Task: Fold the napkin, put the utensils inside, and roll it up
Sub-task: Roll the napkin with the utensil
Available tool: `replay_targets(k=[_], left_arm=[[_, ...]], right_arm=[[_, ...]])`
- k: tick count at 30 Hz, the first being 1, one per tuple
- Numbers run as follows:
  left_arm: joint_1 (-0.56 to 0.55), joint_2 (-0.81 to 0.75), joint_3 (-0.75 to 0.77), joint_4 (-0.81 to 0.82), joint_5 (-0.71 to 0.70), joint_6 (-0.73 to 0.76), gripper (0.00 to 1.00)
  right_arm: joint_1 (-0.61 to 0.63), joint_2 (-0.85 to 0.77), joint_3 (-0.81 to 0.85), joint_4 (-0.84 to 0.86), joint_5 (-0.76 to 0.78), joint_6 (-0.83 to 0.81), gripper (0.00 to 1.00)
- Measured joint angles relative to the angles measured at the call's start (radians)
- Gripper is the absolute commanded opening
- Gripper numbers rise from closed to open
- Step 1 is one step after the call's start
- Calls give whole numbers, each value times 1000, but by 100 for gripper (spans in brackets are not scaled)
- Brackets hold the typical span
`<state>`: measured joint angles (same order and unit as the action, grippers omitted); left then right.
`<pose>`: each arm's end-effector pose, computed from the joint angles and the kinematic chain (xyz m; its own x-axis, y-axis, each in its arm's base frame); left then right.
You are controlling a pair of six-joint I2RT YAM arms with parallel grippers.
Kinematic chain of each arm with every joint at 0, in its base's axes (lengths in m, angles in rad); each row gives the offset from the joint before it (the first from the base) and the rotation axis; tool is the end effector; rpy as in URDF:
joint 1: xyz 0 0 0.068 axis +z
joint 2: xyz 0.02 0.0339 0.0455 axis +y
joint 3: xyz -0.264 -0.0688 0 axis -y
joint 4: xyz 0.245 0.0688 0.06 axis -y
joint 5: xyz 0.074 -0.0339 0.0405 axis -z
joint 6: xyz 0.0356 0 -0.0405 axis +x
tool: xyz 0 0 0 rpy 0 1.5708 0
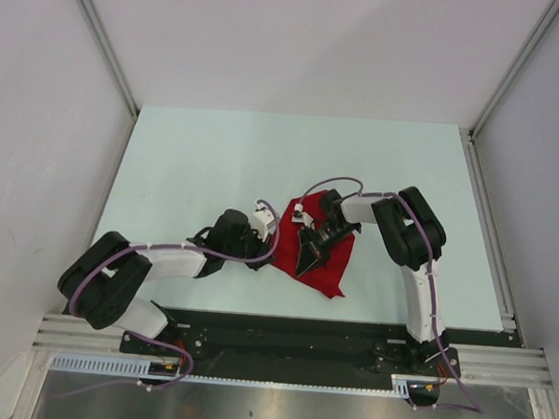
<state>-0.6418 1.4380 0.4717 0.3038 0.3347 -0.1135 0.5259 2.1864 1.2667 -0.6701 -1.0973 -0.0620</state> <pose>0.2001 -0.1641 0.1415 -0.5771 0.2977 -0.7605 0.7121 0.6394 -0.2900 0.3015 0.2116 0.0803 -0.8498 -0.5259 -0.0362 -0.2674 0.3710 0.8893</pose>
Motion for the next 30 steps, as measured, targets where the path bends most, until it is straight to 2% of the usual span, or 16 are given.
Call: replay_targets(k=[1,2,10,16,22,26,30], left_arm=[[0,4,7,-7,-3,-2,1],[0,8,14,-16,-4,-4,0],[10,59,81,-98,-5,-31,0],[34,95,121,-147,35,-70,0],[73,130,153,-176,93,-107,0],[101,161,174,-186,148,-133,0],[119,192,195,-187,189,-152,0]], right_arm=[[0,0,0,0,0,0,6],[0,0,0,0,0,0,12],[-5,-50,3,0,24,24,48],[-46,-213,-44,70,135,55,65],[-45,-563,-235,191,367,97,73],[48,-777,-389,248,582,132,74],[167,-855,-465,265,764,164,74]])
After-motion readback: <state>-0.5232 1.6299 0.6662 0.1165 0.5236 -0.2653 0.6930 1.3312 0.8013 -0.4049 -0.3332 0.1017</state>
